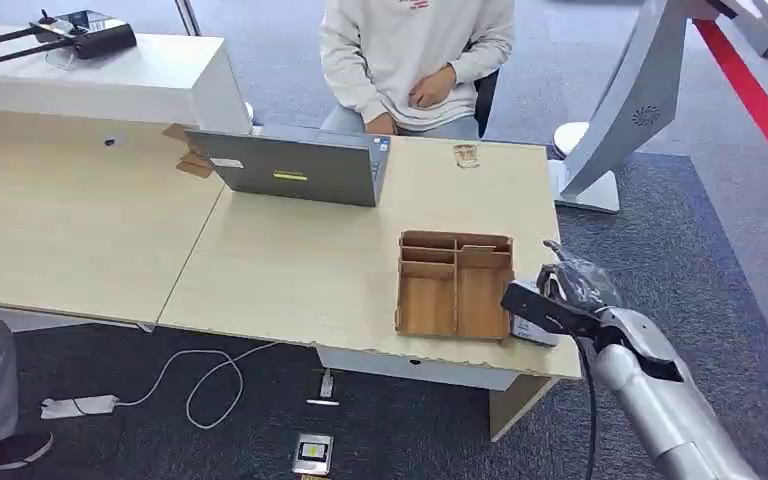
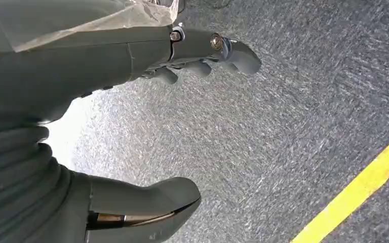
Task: Pass the card to the sensor for recognition and then transmit it.
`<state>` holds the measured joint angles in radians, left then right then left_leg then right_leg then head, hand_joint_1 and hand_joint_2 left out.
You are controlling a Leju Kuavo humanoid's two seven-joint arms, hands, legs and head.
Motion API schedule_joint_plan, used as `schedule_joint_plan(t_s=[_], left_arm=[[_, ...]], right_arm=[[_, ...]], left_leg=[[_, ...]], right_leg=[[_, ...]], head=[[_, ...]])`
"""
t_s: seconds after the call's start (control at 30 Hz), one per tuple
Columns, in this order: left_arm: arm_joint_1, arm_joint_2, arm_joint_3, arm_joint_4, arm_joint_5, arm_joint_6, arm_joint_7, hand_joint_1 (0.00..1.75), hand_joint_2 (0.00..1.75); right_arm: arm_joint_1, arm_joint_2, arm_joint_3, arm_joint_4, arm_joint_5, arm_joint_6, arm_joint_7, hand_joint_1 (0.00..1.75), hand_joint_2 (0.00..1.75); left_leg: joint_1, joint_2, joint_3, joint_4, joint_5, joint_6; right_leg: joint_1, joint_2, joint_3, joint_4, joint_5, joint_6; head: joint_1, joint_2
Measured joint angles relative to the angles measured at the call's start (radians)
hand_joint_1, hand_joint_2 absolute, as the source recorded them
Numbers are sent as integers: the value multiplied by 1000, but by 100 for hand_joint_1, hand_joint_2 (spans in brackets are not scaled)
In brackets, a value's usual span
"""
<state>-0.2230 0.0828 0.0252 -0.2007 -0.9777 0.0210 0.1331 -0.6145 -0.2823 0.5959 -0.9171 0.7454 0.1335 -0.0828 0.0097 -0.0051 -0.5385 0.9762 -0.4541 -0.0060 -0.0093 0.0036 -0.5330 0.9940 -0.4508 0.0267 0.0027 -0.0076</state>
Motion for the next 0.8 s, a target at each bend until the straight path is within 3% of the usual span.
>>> schedule_joint_plan(t_s=[0.8], left_arm=[[11,0,0,0,-16,10,-19,0,175]], right_arm=[[39,-60,-35,10,-3,32,46,175,175]], left_leg=[[1,0,1,0,0,0]], right_leg=[[0,0,1,0,0,0]], head=[[0,0]])
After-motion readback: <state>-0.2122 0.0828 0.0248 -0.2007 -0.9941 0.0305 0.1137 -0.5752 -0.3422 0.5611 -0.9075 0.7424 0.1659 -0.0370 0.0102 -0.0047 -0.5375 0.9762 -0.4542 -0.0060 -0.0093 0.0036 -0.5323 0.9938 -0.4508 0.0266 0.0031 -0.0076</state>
